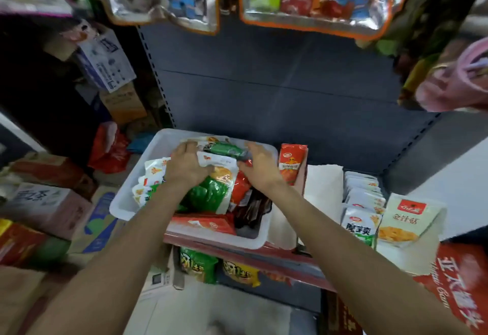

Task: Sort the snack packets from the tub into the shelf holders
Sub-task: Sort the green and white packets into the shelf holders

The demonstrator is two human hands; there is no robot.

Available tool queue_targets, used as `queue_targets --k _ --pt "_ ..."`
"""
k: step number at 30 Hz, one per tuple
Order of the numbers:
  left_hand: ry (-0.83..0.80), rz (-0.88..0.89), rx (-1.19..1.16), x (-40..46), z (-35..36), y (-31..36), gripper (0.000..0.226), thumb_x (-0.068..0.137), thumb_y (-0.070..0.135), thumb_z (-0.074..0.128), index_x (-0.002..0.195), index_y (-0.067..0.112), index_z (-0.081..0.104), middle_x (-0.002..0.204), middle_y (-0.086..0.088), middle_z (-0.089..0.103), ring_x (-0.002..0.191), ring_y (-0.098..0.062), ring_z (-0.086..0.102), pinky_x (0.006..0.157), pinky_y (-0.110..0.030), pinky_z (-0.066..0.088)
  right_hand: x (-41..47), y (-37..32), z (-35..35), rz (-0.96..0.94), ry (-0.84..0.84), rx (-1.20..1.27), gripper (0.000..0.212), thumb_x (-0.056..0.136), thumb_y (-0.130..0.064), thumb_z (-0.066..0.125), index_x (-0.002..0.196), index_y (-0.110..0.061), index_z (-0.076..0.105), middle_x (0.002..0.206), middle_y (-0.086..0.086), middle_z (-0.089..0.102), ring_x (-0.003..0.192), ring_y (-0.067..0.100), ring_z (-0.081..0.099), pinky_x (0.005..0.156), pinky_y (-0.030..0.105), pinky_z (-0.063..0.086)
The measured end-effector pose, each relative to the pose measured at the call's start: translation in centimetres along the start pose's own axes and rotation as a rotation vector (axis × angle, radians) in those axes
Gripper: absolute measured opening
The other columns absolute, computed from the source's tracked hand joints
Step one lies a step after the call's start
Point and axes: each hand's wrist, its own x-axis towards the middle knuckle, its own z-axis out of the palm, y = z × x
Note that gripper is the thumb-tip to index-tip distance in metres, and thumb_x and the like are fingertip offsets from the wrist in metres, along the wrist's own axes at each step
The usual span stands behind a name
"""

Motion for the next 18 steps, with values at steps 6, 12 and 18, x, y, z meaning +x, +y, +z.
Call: queue_targets --k 6,12,18 --pt "-0.162 0.046 0.077 1.5 0.5 -4.2 0.095 0.077 0.050 0.069 0.149 0.014 0.017 0.152 -0.010 0.026 0.140 -0.027 0.025 0.113 -0.037 0.025 4.9 -1.4 3.7 0.091 -0.126 -0.093 0.068 0.092 -0.021 0.058 0.148 -0.011 0.020 0.153 0.013 0.024 0.141 0.025 0.024 0.115 0.029 0.019" --pt "-0.134 0.048 0.050 2.1 0.0 -4.2 0.093 0.076 0.048 0.071 0.147 0.013 0.023 0.144 -0.013 0.038 0.131 -0.031 0.036 0.105 -0.041 0.035 5.0 -1.7 4.5 0.090 -0.053 -0.265 0.041 0.093 -0.013 0.055 0.134 -0.019 0.051 0.124 0.014 0.059 0.108 0.028 0.060 0.089 0.032 0.049" --pt "0.043 0.065 -0.373 1.5 -0.5 -2.3 0.081 0.084 0.024 0.068 0.147 0.006 0.021 0.149 -0.013 0.030 0.136 -0.027 0.029 0.108 -0.032 0.026 2.4 -1.6 1.9 0.122 0.084 -0.060 0.020 0.094 -0.016 0.052 0.099 -0.003 0.066 0.086 0.018 0.068 0.081 0.031 0.063 0.062 0.031 0.043"
